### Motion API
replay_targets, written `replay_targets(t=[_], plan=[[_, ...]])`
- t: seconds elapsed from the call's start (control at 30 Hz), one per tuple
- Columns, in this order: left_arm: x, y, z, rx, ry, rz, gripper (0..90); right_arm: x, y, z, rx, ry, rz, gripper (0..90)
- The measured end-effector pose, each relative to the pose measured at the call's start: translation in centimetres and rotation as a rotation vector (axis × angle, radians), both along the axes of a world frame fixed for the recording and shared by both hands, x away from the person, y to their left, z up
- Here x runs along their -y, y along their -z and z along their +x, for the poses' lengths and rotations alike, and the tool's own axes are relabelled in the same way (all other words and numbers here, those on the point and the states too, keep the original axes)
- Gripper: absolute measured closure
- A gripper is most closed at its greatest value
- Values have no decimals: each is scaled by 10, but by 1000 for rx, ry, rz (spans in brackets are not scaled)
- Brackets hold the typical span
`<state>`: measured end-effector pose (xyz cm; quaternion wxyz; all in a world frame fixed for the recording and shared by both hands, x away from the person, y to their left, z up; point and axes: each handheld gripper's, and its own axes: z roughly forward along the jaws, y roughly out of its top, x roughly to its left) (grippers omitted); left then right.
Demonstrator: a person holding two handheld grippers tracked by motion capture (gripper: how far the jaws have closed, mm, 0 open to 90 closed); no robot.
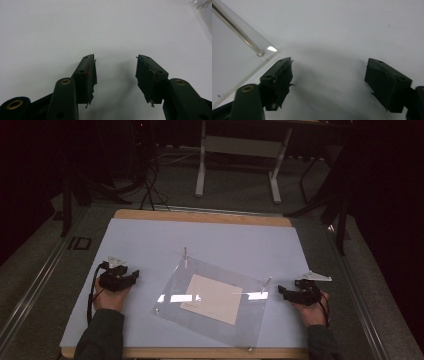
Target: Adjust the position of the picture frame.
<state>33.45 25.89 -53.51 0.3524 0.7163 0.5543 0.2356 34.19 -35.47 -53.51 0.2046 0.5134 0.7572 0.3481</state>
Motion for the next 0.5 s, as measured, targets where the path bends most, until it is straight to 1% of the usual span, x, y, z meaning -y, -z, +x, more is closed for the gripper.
replay_targets(t=[0.1,0.17,0.2,0.27,0.3,0.33,0.37,0.43,0.47,0.5], plan=[[2,-6,-1,14,32,-9,506,-1,-1,-4,12,-6,-2,268],[2,-6,-1,14,32,-9,516,-2,-3,-5,20,-13,-7,268],[8,-10,-1,34,78,1,518,-4,-6,-8,32,-18,-11,331],[11,-11,-1,51,110,-8,530,-6,-8,-10,51,-34,-11,370],[11,-11,-1,51,110,-8,535,-6,-8,-10,51,-34,-11,370],[14,-13,0,43,135,3,535,-6,-9,-11,58,-40,-12,389],[16,-15,0,42,153,5,546,-7,-11,-12,67,-51,-11,416],[19,-19,1,51,190,3,568,-9,-13,-14,76,-65,-5,449],[21,-21,3,53,196,-5,568,-9,-14,-14,78,-72,-2,461],[22,-22,5,52,203,-24,568,-10,-14,-14,83,-77,-1,469]])
